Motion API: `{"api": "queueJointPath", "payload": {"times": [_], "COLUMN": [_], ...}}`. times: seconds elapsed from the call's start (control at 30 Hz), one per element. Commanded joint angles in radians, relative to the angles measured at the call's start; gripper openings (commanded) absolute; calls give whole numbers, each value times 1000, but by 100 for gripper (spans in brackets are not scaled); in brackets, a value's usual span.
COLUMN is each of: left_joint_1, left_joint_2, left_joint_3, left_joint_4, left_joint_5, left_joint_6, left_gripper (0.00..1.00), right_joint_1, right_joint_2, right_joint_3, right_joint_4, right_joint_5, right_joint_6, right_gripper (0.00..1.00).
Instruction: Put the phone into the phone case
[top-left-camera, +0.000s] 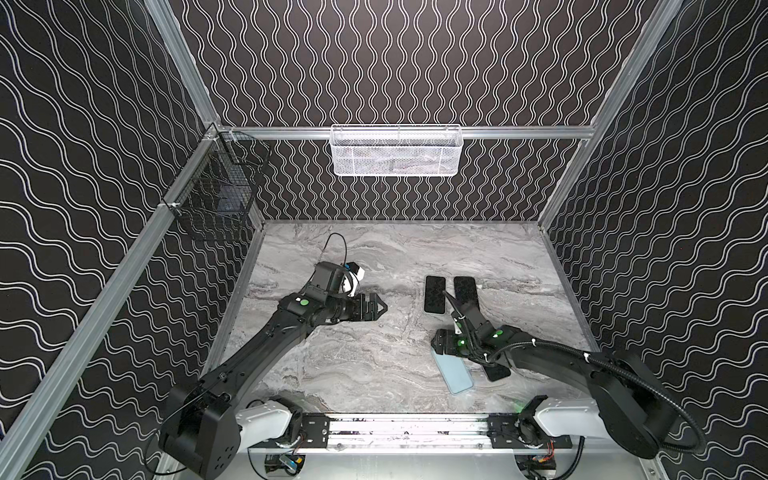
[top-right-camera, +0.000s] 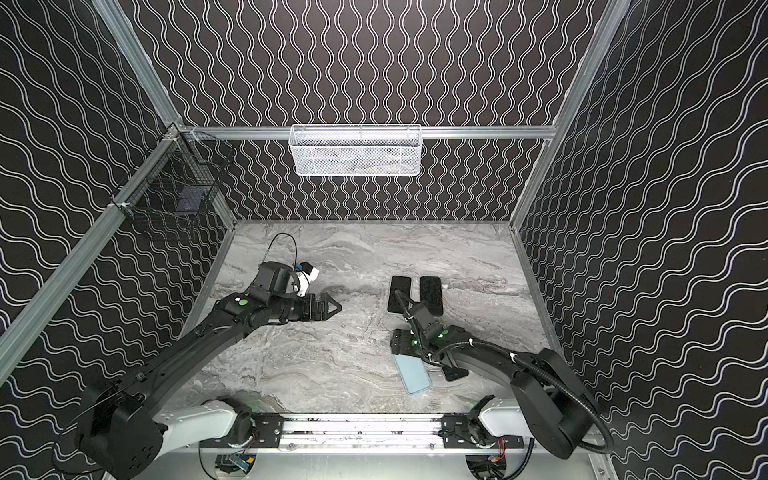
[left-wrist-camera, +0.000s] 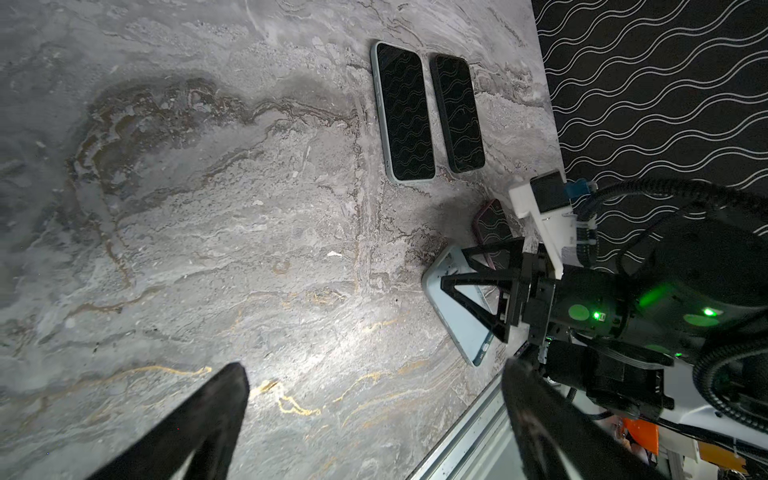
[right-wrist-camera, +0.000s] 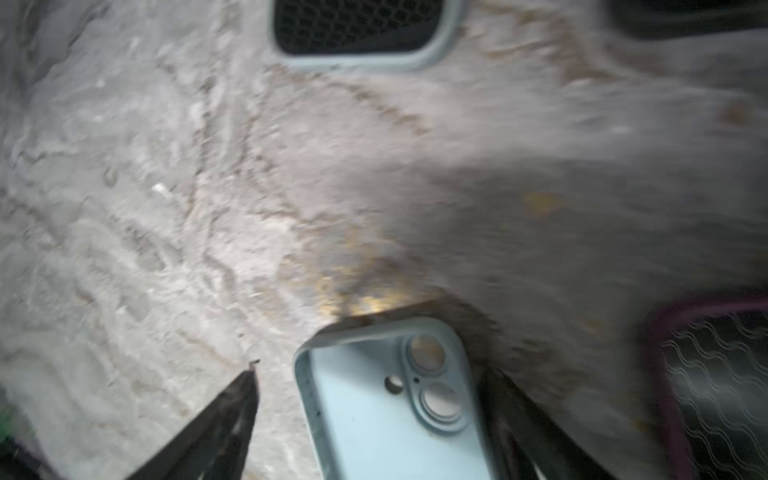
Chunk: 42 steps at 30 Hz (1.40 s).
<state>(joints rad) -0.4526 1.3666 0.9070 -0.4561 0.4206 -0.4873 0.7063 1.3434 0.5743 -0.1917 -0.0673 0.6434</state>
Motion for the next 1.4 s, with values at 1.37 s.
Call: {"api": "queueJointPath", "payload": {"times": [1.37], "left_joint_1": [-730], "left_joint_2": [544], "left_joint_3": [241], "left_joint_4": [-153], "left_joint_5": [-674], "left_joint_6": [-44], "left_gripper": [59], "right_joint_1": [-383], "right_joint_2": [-556], "right_joint_3": [44], "right_joint_4": [-198], "right_joint_5": [151], "right_joint_6": [39], "right_gripper": [84]}}
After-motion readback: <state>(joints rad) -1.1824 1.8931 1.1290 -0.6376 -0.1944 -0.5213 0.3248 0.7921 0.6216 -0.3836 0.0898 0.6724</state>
